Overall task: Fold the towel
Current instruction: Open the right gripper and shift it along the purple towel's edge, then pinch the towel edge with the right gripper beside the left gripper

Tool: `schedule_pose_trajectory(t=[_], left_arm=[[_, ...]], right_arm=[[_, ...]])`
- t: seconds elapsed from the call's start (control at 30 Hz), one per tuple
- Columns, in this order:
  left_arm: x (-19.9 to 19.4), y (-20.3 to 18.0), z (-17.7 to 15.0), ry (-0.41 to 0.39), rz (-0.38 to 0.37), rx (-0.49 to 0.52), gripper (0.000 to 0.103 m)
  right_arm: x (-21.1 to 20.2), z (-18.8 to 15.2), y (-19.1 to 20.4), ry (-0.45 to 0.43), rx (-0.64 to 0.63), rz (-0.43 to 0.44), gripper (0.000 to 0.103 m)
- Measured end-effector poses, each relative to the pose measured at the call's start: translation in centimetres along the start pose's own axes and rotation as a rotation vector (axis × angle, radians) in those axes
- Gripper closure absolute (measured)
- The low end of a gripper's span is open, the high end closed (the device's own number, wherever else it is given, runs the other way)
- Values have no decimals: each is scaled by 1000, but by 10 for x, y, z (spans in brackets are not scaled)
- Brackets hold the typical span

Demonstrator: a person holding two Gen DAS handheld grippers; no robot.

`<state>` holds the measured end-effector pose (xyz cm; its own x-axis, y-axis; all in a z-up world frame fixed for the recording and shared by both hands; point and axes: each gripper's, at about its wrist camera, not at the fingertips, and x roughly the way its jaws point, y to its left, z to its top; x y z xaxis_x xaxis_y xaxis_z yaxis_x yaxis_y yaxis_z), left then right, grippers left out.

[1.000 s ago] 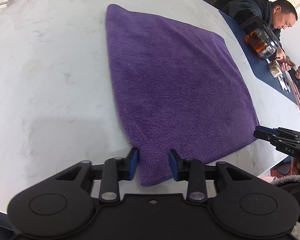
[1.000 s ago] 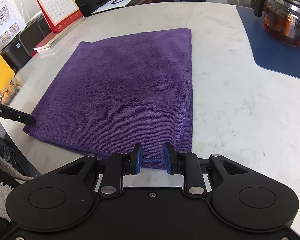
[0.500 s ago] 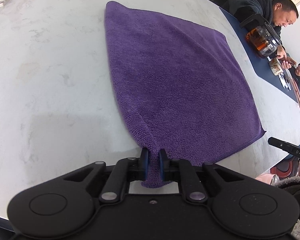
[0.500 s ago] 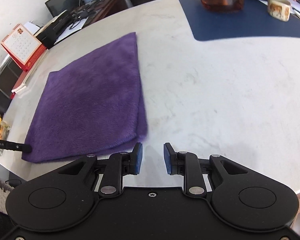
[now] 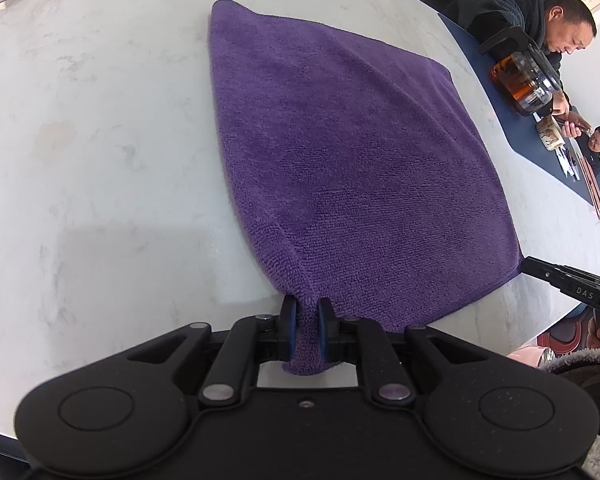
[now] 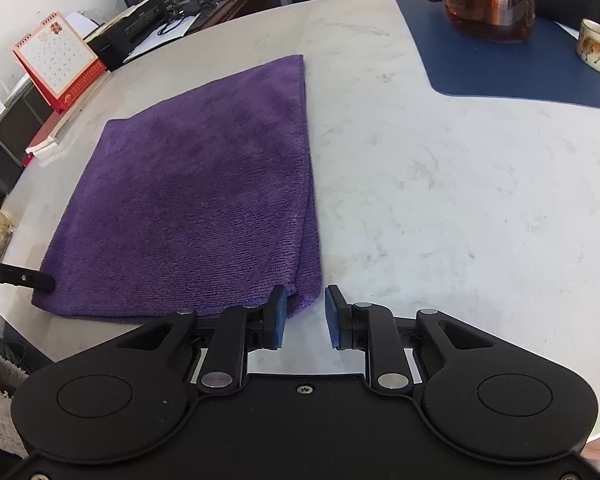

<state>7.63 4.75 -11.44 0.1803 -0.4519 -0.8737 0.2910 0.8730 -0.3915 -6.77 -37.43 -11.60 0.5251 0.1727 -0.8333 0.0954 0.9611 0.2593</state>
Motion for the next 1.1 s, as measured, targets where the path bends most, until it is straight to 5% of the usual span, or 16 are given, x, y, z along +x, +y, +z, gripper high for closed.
schedule_pose_trajectory(t=[0.53, 0.77, 1.1], left_arm=[[-2, 6, 0, 5, -30, -7, 93], [-2, 10, 1, 10, -51, -7, 93], [-1, 9, 4, 22, -51, 6, 93]], right_arm=[[6, 35, 50, -70, -125, 146, 98], [5, 24, 14, -52, 98, 166, 70], [10, 8, -27, -76, 334, 201, 69]])
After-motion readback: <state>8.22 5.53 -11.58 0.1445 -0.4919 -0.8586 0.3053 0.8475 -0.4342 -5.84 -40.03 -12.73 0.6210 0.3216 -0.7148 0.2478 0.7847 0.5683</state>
